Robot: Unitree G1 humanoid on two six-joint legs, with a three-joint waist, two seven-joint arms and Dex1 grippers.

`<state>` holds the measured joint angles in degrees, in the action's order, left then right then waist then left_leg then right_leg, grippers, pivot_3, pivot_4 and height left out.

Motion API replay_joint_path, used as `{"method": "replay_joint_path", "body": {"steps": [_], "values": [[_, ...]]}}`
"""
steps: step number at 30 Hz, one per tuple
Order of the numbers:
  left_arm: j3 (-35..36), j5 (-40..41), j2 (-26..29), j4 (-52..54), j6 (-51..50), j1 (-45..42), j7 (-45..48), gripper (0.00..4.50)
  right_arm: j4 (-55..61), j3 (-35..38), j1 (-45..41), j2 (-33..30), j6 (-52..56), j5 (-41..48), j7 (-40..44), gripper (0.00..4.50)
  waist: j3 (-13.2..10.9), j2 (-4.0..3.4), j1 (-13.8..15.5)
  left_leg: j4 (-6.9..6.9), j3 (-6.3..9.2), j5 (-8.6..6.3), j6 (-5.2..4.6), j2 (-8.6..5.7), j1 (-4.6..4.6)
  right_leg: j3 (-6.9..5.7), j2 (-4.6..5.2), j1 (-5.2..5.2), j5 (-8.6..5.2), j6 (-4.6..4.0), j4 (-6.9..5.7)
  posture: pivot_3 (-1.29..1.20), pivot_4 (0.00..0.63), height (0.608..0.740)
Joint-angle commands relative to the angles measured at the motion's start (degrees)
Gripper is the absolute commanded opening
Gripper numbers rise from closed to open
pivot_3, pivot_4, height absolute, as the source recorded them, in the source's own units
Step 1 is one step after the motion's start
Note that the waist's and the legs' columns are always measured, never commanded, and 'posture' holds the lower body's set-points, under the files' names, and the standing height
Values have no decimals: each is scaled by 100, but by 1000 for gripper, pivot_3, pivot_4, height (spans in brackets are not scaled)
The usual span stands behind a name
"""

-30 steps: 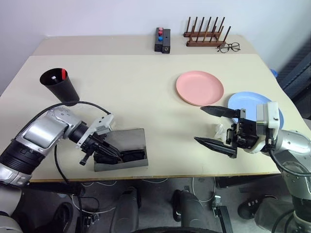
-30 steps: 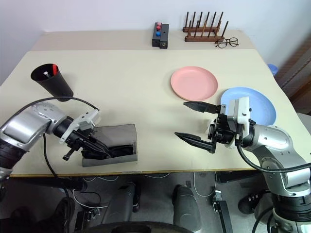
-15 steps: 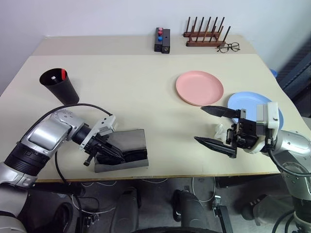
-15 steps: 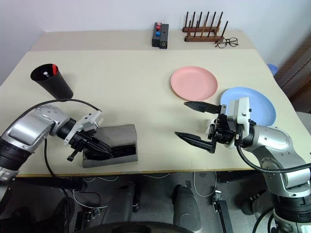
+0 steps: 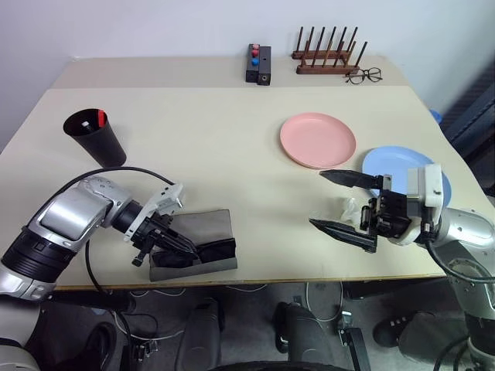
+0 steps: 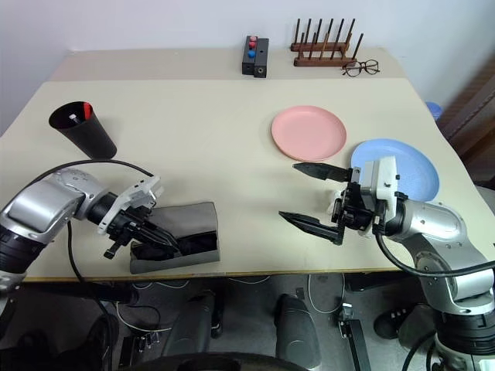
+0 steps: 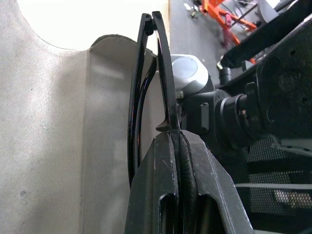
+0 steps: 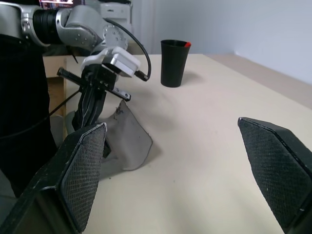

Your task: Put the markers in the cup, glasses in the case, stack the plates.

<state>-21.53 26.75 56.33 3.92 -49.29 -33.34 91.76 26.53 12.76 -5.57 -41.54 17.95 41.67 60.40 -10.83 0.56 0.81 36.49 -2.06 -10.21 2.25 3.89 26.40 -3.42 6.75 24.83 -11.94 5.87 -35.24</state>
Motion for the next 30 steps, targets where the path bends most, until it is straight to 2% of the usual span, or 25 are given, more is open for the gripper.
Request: {"method": "replay_joint_path", "body": {"steps": [1, 3, 10, 26, 30], "values": [[107, 0, 74, 147, -70, -38, -55, 367, 51, 122, -13, -20, -145, 0, 41, 4404, 0, 0, 1, 0, 0, 0, 0, 0, 0, 0, 0, 0, 0, 0, 0, 0, 150, 740], [95, 1, 81, 149, -99, -40, -51, 1025, 46, 135, -7, -21, -156, -6, 51, 4404, 0, 0, 1, 0, 0, 0, 0, 0, 0, 0, 0, 0, 0, 0, 0, 0, 150, 740], [129, 24, 145, 161, -136, -73, 17, 4363, 4, 130, 17, -13, -206, -28, 83, 4404, 0, 0, 0, 0, 0, 0, 0, 0, 0, 0, 0, 0, 0, 0, 0, 0, 150, 740], [0, 371, 543, -375, 323, -1113, 74, 4442, -160, 56, -50, 25, -307, -80, 135, 4404, 0, 1, -1, 0, -1, 0, 0, 0, 1, 0, 0, 1, -1, 2, 1, 0, 150, 740], [66, 233, 600, -688, 563, -1414, 74, 4442, -175, 49, -65, 31, -311, -91, 123, 4404, 0, 1, 2, -1, 0, 0, 0, 0, 1, 0, 0, 2, -1, 2, 0, 0, 150, 740]]}}
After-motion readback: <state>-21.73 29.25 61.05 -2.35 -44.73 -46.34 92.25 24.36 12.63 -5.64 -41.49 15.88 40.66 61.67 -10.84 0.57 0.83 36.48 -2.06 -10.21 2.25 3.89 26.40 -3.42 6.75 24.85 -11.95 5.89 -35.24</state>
